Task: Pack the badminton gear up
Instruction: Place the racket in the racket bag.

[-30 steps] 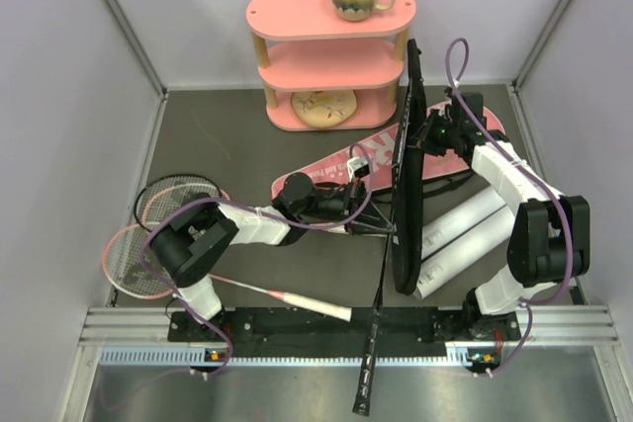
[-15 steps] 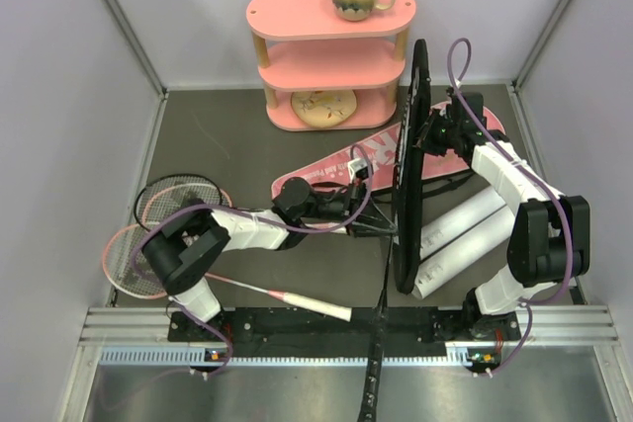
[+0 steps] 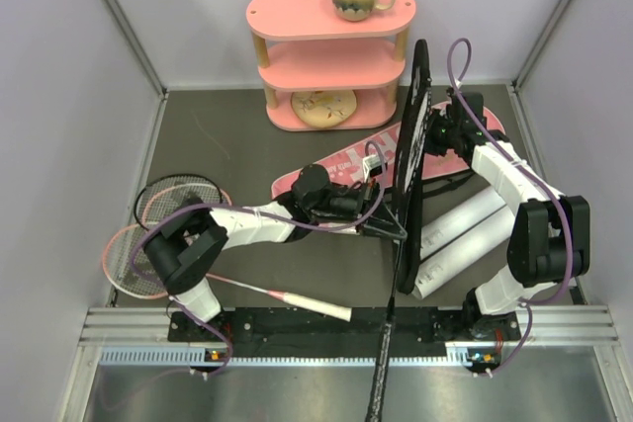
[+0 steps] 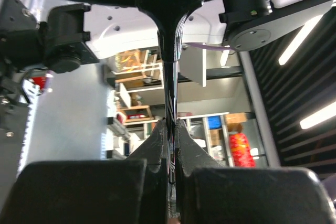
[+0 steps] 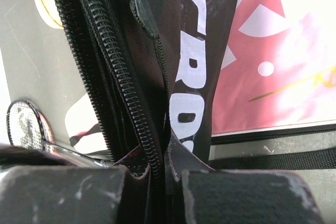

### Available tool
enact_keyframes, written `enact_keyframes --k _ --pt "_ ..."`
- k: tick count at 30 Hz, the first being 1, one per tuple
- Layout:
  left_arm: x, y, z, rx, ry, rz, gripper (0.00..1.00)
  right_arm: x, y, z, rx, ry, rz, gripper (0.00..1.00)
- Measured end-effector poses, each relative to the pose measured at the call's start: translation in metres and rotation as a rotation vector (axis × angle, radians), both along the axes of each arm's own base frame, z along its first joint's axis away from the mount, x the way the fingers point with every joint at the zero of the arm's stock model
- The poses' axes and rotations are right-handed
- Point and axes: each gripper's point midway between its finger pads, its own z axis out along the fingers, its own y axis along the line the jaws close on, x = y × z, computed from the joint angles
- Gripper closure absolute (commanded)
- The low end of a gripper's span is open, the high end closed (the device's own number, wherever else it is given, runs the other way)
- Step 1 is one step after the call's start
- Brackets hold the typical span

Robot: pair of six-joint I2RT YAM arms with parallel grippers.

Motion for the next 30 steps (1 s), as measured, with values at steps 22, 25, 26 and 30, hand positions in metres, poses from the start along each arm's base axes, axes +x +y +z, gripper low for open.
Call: enact_keyframes --k 22,25,26,30 --pt "0.045 -0.005 0.012 -0.076 -0.149 -0.032 1.0 0.034 -0.033 0.007 -0.041 -0.008 -0.208 1.0" --pt "0.044 -0.011 0.0 -0.061 -0.091 -0.054 1.0 0.044 -0.036 0.011 -0.047 -0.008 -0.227 1.0" --pt "0.042 -0.014 -0.002 -0.059 -0.076 -0.064 1.0 0.046 -0.037 0.011 -0.049 -0.008 -0.232 1.0" --pt "0.04 -0.017 0.0 -0.071 -0.064 -0.072 1.0 0.046 -0.039 0.007 -0.059 0.008 -0.241 1.0"
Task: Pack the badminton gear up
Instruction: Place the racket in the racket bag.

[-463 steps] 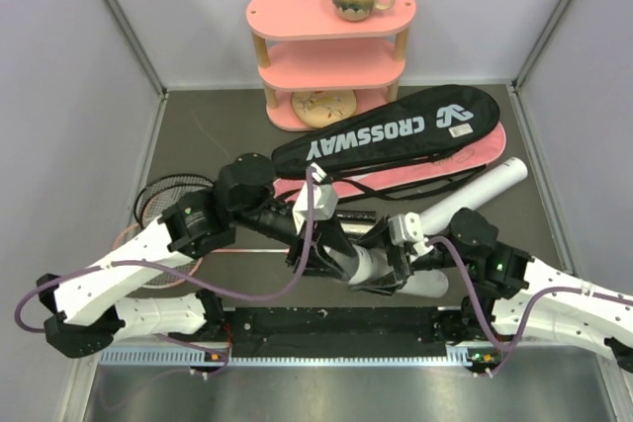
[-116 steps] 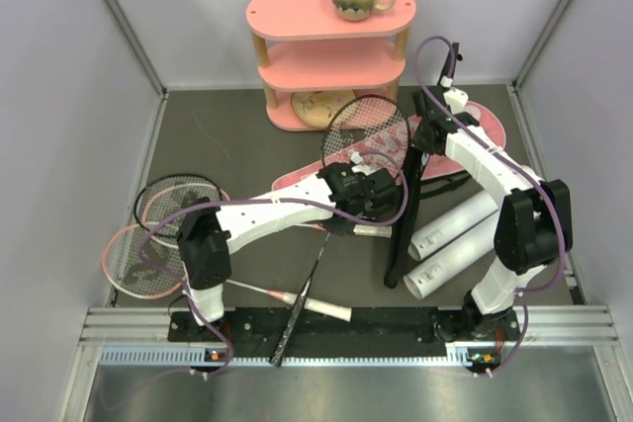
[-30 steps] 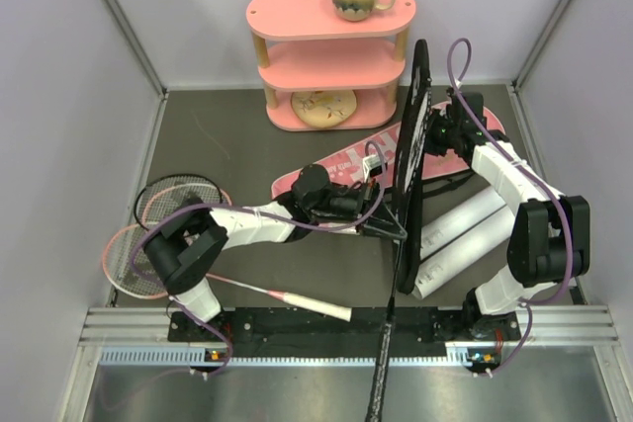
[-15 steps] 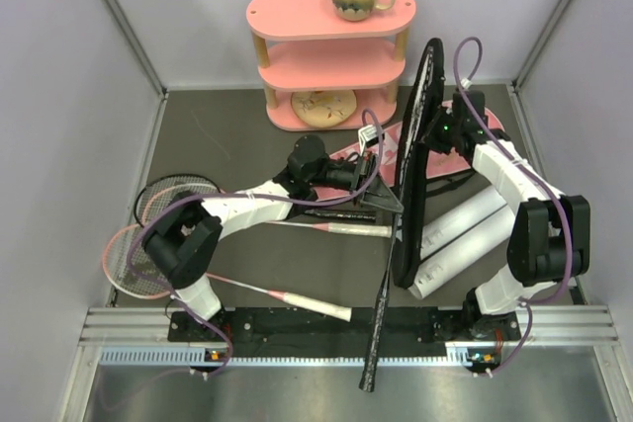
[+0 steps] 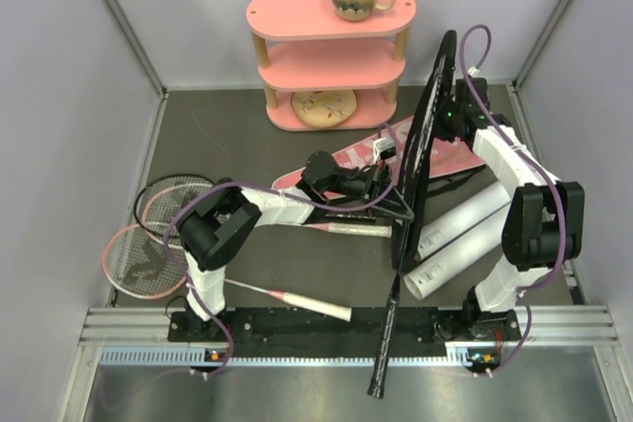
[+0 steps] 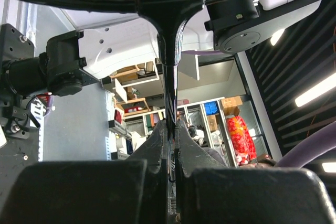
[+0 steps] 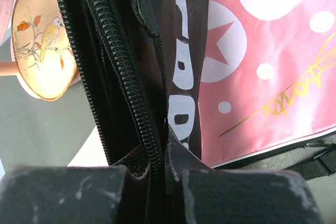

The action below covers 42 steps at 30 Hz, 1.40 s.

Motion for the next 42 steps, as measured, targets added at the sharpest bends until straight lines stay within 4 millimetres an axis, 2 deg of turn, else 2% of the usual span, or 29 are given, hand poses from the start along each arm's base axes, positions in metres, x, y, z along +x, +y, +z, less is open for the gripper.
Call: enact_keyframes --k 6,15,24,28,31,36,42 --pt "0.003 -0.001 0.007 -0.018 0.045 0.018 1.0 -0.002 -0.002 -0.003 -0.003 0.016 -0.014 1.0" --pt "0.007 -0.001 -0.005 0.024 0.152 0.038 1.0 -0.003 0.002 -0.001 0.052 0.03 -0.042 1.0" --pt "0.021 -0.01 -0.046 0.078 0.195 0.055 1.0 -0.008 0.009 -0.002 0.097 0.059 -0.039 1.0" --pt "0.036 -0.016 -0.051 0.066 0.147 0.044 1.0 -0.01 0.014 -0.001 0.105 0.056 -0.004 1.0" --pt "0.053 -0.014 -0.045 0.051 0.111 0.053 1.0 -0.012 0.021 0.006 0.111 0.031 0.039 1.0" --pt "0.064 -0.019 -0.031 0.024 0.069 0.01 1.0 -0.015 0.024 0.019 0.119 -0.037 0.07 1.0" --pt "0.066 -0.022 -0.05 0.038 0.05 -0.005 1.0 -0.021 0.021 0.03 0.108 -0.081 0.07 1.0"
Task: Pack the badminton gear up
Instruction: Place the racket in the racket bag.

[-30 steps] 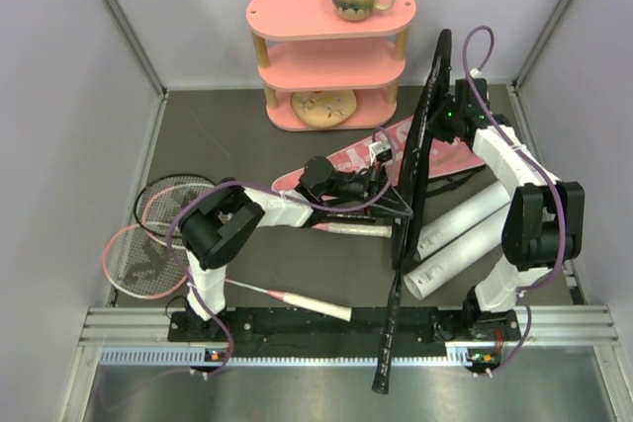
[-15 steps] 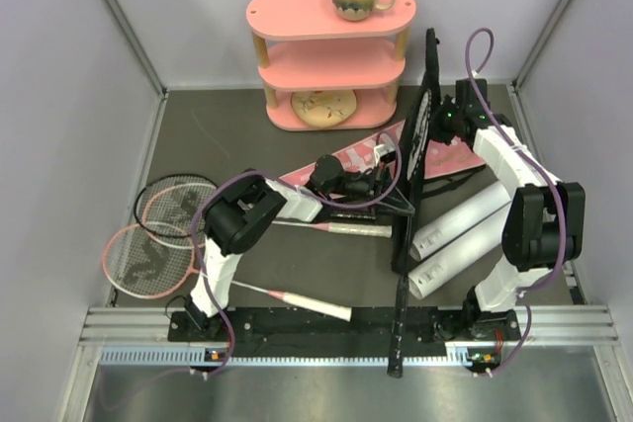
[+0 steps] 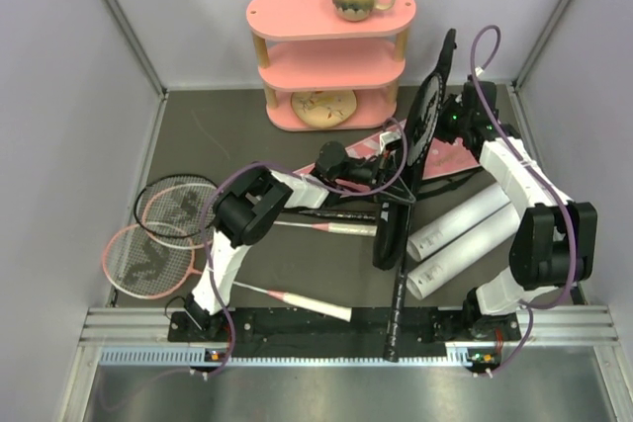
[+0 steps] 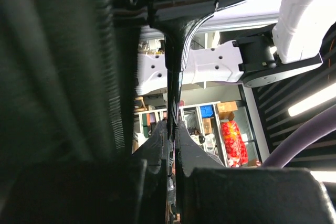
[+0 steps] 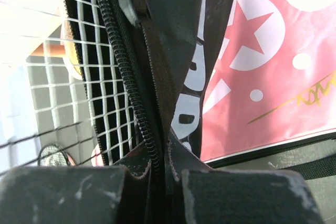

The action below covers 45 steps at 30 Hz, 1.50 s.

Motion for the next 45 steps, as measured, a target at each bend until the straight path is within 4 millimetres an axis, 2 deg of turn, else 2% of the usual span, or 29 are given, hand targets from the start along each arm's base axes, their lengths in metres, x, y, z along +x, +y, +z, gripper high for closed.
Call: enact_keyframes --k 3,7,9,15,18,22,25,30,32,36,39,40,42,43,44,45 --pt "0.007 0.004 -0.016 0.028 -0.01 0.022 1.0 -0.003 -0.002 0.005 -0.006 -0.013 0.0 1.0" --pt "0.033 0.012 -0.04 0.116 0.018 0.082 1.0 -0.009 -0.001 0.009 -0.021 -0.029 0.03 1.0" --pt "0.039 0.015 -0.047 0.137 0.02 0.09 1.0 -0.011 -0.002 0.007 -0.041 -0.035 0.042 1.0" --pt "0.043 0.018 -0.066 0.197 0.02 0.096 1.0 -0.016 -0.005 -0.002 -0.084 -0.034 0.073 1.0" --pt "0.049 0.008 -0.067 0.232 -0.004 0.098 1.0 -0.019 -0.001 -0.008 -0.064 -0.031 0.086 1.0" --pt "0.087 -0.017 -0.047 0.27 -0.079 0.191 1.0 -0.029 0.004 -0.015 -0.024 -0.01 0.101 1.0" --pt "0.118 -0.028 -0.035 0.293 -0.113 0.265 1.0 -0.03 0.004 -0.01 -0.004 -0.034 0.096 1.0" --pt "0.17 -0.036 -0.033 0.292 -0.178 0.354 1.0 -0.037 0.005 -0.001 0.015 -0.059 0.099 1.0" --pt "0.179 -0.038 -0.041 0.291 -0.194 0.343 1.0 -0.036 0.005 0.0 0.013 -0.069 0.096 1.0" --pt "0.181 -0.04 -0.062 0.344 -0.211 0.334 1.0 -0.041 0.004 -0.009 0.012 -0.036 0.097 1.0" --pt "0.181 -0.037 -0.074 0.407 -0.234 0.345 0.87 -0.044 0.005 -0.013 0.015 -0.022 0.103 1.0" --pt "0.182 -0.037 -0.078 0.425 -0.248 0.352 0.74 -0.044 0.005 -0.013 0.015 -0.023 0.103 1.0" --pt "0.183 -0.035 -0.082 0.461 -0.285 0.369 0.59 -0.044 0.006 -0.012 0.019 -0.022 0.107 1.0" --pt "0.184 -0.033 -0.085 0.487 -0.3 0.384 0.33 -0.045 0.008 -0.012 0.023 -0.02 0.11 1.0" --pt "0.185 -0.031 -0.085 0.505 -0.317 0.392 0.27 -0.046 0.009 -0.012 0.029 -0.018 0.115 1.0" --pt "0.183 -0.029 -0.084 0.517 -0.338 0.396 0.26 -0.046 0.01 -0.012 0.032 -0.016 0.117 1.0"
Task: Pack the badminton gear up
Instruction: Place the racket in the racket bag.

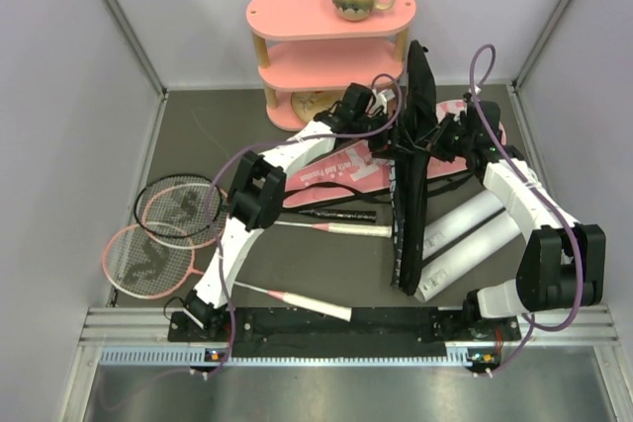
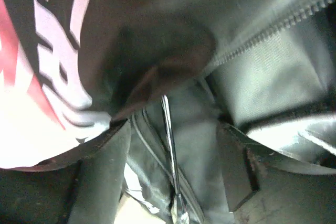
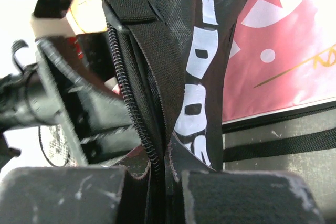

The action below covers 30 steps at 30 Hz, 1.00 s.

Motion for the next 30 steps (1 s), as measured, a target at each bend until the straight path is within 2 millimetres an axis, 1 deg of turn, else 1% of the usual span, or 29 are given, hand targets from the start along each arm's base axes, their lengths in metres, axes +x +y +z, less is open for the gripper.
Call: enact_keyframes --k 2,5,8,9,10,12,13,14,15,17,18,19,21,23,24,26,28,30 --pt "-0.007 0.008 0.005 0.035 -0.02 0.006 0.28 -0.002 0.001 -0.001 0.007 0.014 -0.004 1.0" --pt "-0.021 0.025 0.023 0.069 -0.069 0.01 0.32 -0.002 0.002 -0.001 0.02 0.021 -0.011 1.0" --pt "-0.04 0.046 0.052 0.089 -0.147 0.013 0.48 -0.002 0.003 -0.004 0.029 0.034 -0.008 1.0" --pt "-0.048 0.053 0.065 0.09 -0.175 0.013 0.5 -0.002 0.003 -0.006 0.03 0.04 -0.006 1.0" --pt "-0.055 0.059 0.077 0.084 -0.207 0.013 0.49 -0.002 0.004 -0.007 0.032 0.044 -0.004 1.0" --pt "-0.073 0.07 0.095 0.075 -0.261 -0.005 0.4 -0.002 0.004 -0.01 0.033 0.051 -0.001 1.0" --pt "-0.081 0.072 0.099 0.074 -0.278 -0.016 0.33 -0.002 0.004 -0.01 0.033 0.051 0.0 1.0" --pt "-0.091 0.075 0.099 0.083 -0.303 -0.028 0.31 -0.002 0.004 -0.009 0.033 0.051 0.002 1.0" --pt "-0.104 0.075 0.093 0.098 -0.309 -0.05 0.29 -0.002 0.004 -0.009 0.033 0.05 0.003 1.0" --pt "-0.133 0.069 0.075 0.131 -0.299 -0.101 0.27 -0.002 0.004 -0.01 0.032 0.05 0.004 1.0" --pt "-0.154 0.065 0.058 0.161 -0.282 -0.141 0.27 -0.002 0.004 -0.01 0.031 0.05 0.005 1.0" --pt "-0.171 0.062 0.044 0.184 -0.264 -0.174 0.27 -0.002 0.004 -0.01 0.031 0.05 0.005 1.0" --pt "-0.214 0.06 0.009 0.246 -0.208 -0.252 0.27 -0.002 0.004 -0.01 0.03 0.049 0.008 1.0" --pt "-0.243 0.063 -0.016 0.29 -0.156 -0.3 0.28 -0.003 0.004 -0.01 0.03 0.048 0.01 1.0" --pt "-0.253 0.067 -0.026 0.308 -0.133 -0.31 0.28 -0.003 0.005 -0.01 0.03 0.048 0.011 1.0" --pt "-0.258 0.071 -0.037 0.33 -0.104 -0.304 0.3 -0.003 0.005 -0.01 0.029 0.048 0.012 1.0" --pt "-0.256 0.07 -0.039 0.334 -0.097 -0.286 0.33 -0.003 0.005 -0.009 0.03 0.048 0.015 1.0" --pt "-0.251 0.065 -0.036 0.315 -0.113 -0.27 0.37 -0.003 0.006 -0.009 0.032 0.048 0.018 1.0"
